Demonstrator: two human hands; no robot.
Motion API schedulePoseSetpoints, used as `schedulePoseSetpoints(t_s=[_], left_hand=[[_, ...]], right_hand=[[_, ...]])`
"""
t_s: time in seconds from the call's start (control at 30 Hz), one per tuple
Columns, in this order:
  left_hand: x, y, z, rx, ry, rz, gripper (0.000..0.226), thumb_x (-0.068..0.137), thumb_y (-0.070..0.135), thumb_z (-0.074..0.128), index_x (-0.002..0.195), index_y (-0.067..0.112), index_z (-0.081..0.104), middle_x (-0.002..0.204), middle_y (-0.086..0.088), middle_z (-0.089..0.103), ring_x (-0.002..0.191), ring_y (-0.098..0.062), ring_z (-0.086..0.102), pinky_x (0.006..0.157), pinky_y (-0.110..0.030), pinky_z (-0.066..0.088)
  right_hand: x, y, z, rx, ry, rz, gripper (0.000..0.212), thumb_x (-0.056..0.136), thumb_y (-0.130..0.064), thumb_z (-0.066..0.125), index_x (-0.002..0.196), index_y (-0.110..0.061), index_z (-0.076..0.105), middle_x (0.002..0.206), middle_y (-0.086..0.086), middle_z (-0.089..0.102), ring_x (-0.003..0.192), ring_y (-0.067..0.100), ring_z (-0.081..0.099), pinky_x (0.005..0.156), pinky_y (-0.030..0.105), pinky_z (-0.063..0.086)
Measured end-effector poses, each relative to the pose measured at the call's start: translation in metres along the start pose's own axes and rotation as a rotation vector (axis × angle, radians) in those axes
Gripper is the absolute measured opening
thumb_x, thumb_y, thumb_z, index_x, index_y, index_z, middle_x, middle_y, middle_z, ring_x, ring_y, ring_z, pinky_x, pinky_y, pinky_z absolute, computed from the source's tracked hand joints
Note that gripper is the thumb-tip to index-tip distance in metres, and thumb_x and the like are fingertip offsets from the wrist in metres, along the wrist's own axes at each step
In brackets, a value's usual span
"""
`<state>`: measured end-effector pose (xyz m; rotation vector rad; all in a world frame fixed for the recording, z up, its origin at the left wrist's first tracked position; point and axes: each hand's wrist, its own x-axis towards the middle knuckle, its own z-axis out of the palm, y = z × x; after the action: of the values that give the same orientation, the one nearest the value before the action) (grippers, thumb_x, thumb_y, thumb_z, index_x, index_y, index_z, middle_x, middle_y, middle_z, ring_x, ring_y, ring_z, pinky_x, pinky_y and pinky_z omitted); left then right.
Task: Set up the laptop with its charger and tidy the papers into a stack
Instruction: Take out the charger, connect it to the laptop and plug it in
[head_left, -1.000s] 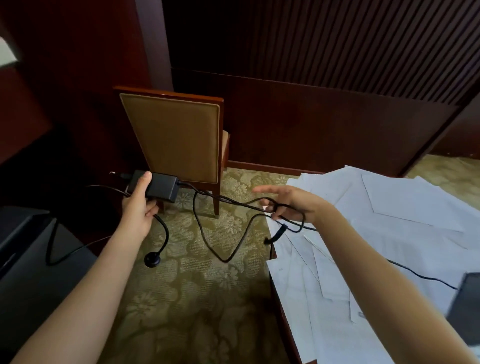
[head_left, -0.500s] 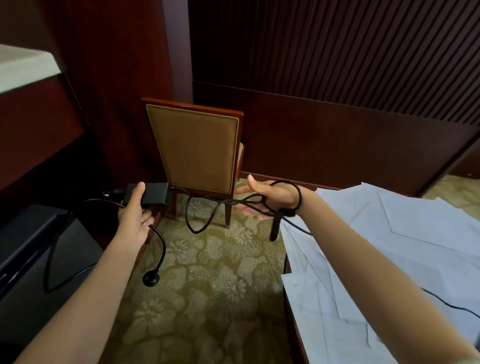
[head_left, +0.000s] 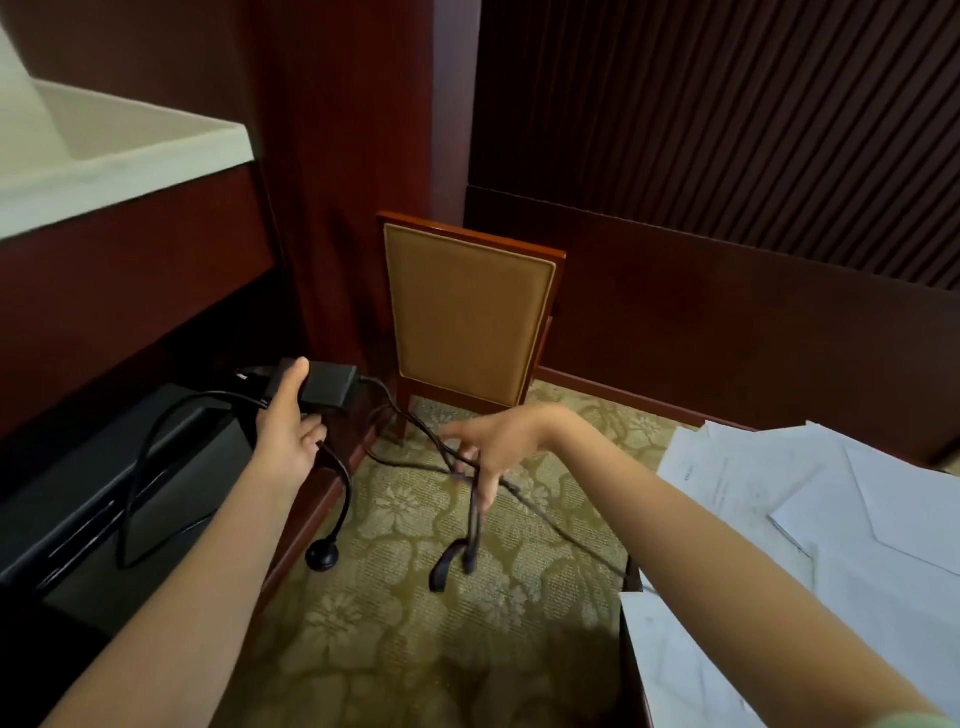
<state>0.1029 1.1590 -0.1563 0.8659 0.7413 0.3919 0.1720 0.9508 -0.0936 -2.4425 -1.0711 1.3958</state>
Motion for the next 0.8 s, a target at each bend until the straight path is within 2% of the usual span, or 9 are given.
schedulePoseSetpoints(t_s=[0.07, 0.13, 0.2, 0.27, 0.37, 0.43, 0.57, 0.7, 0.8], left_hand=[[0.002, 0.014, -0.005, -0.017, 0.007, 0.001, 0.021, 0.088, 0.037, 0.061, 0.103, 0.025, 0.053, 0.095, 0.003, 0.06, 0.047, -0.002, 0.045, 0.029, -0.016, 0.021], [0.003, 0.025, -0.01, -0.01, 0.011, 0.027, 0.03, 0.087, 0.038, 0.063, 0.112, 0.024, 0.053, 0.098, 0.002, 0.061, 0.047, -0.003, 0.044, 0.03, -0.016, 0.022], [0.005, 0.036, -0.014, -0.012, 0.019, 0.06, 0.03, 0.087, 0.037, 0.063, 0.112, 0.024, 0.054, 0.099, 0.001, 0.06, 0.051, -0.004, 0.043, 0.032, -0.017, 0.023], [0.007, 0.046, -0.019, -0.008, 0.031, 0.081, 0.02, 0.086, 0.037, 0.064, 0.101, 0.026, 0.056, 0.098, 0.003, 0.06, 0.06, -0.007, 0.044, 0.034, -0.018, 0.024], [0.012, 0.06, -0.023, -0.015, 0.046, 0.116, 0.016, 0.086, 0.034, 0.065, 0.091, 0.024, 0.054, 0.093, 0.003, 0.062, 0.054, -0.006, 0.044, 0.032, -0.017, 0.024], [0.013, 0.065, -0.025, 0.0, 0.043, 0.156, 0.019, 0.087, 0.031, 0.064, 0.095, 0.017, 0.053, 0.089, 0.002, 0.061, 0.04, -0.003, 0.039, 0.03, -0.017, 0.021], [0.015, 0.067, -0.023, 0.021, 0.014, 0.192, 0.031, 0.088, 0.028, 0.064, 0.107, 0.012, 0.045, 0.087, -0.001, 0.058, 0.026, -0.001, 0.027, 0.028, -0.015, 0.02], [0.014, 0.062, -0.018, -0.002, -0.039, 0.174, 0.025, 0.088, 0.026, 0.062, 0.102, 0.013, 0.046, 0.084, 0.0, 0.057, 0.026, -0.001, 0.024, 0.028, -0.014, 0.018], [0.011, 0.057, -0.014, -0.023, -0.127, 0.211, 0.011, 0.091, 0.023, 0.059, 0.088, 0.02, 0.049, 0.085, -0.001, 0.058, 0.025, -0.002, 0.023, 0.028, -0.013, 0.017]], right_hand=[[0.0, -0.003, -0.003, 0.19, -0.103, -0.104, 0.086, 0.085, 0.008, 0.058, 0.15, -0.021, 0.01, 0.146, 0.013, 0.038, 0.121, 0.025, 0.049, 0.094, 0.036, 0.043], [-0.001, -0.006, -0.007, 0.401, -0.085, -0.185, 0.064, 0.087, 0.007, 0.053, 0.141, -0.019, 0.03, 0.11, 0.001, 0.064, 0.091, 0.014, 0.056, 0.078, 0.032, 0.04], [0.004, -0.014, -0.007, 0.382, 0.089, -0.2, 0.019, 0.094, -0.012, 0.054, 0.112, -0.015, 0.054, 0.076, -0.011, 0.062, 0.071, 0.007, 0.054, 0.064, 0.024, 0.034], [0.013, -0.023, -0.004, 0.286, 0.272, -0.2, 0.015, 0.094, -0.02, 0.055, 0.081, -0.015, 0.06, 0.062, -0.011, 0.057, 0.062, 0.006, 0.055, 0.056, 0.02, 0.033], [0.028, -0.027, -0.004, 0.261, 0.443, -0.192, 0.032, 0.091, -0.016, 0.06, 0.061, -0.012, 0.048, 0.059, 0.003, 0.047, 0.057, 0.007, 0.06, 0.052, 0.019, 0.034], [0.03, -0.024, -0.007, 0.375, 0.454, -0.204, 0.024, 0.09, -0.013, 0.062, 0.068, -0.007, 0.053, 0.063, 0.012, 0.047, 0.052, 0.004, 0.062, 0.048, 0.018, 0.035], [0.024, -0.015, -0.015, 0.693, 0.53, -0.187, 0.015, 0.091, -0.008, 0.059, 0.077, -0.007, 0.066, 0.051, -0.003, 0.058, 0.042, 0.003, 0.059, 0.044, 0.017, 0.044], [0.023, -0.013, -0.018, 0.978, 0.647, -0.095, 0.017, 0.091, -0.004, 0.059, 0.074, -0.004, 0.061, 0.064, 0.006, 0.056, 0.039, 0.007, 0.056, 0.045, 0.022, 0.048], [0.027, -0.01, -0.018, 0.584, 0.838, 0.051, 0.016, 0.091, -0.014, 0.059, 0.076, -0.012, 0.063, 0.071, 0.0, 0.061, 0.059, 0.012, 0.061, 0.06, 0.027, 0.051]])
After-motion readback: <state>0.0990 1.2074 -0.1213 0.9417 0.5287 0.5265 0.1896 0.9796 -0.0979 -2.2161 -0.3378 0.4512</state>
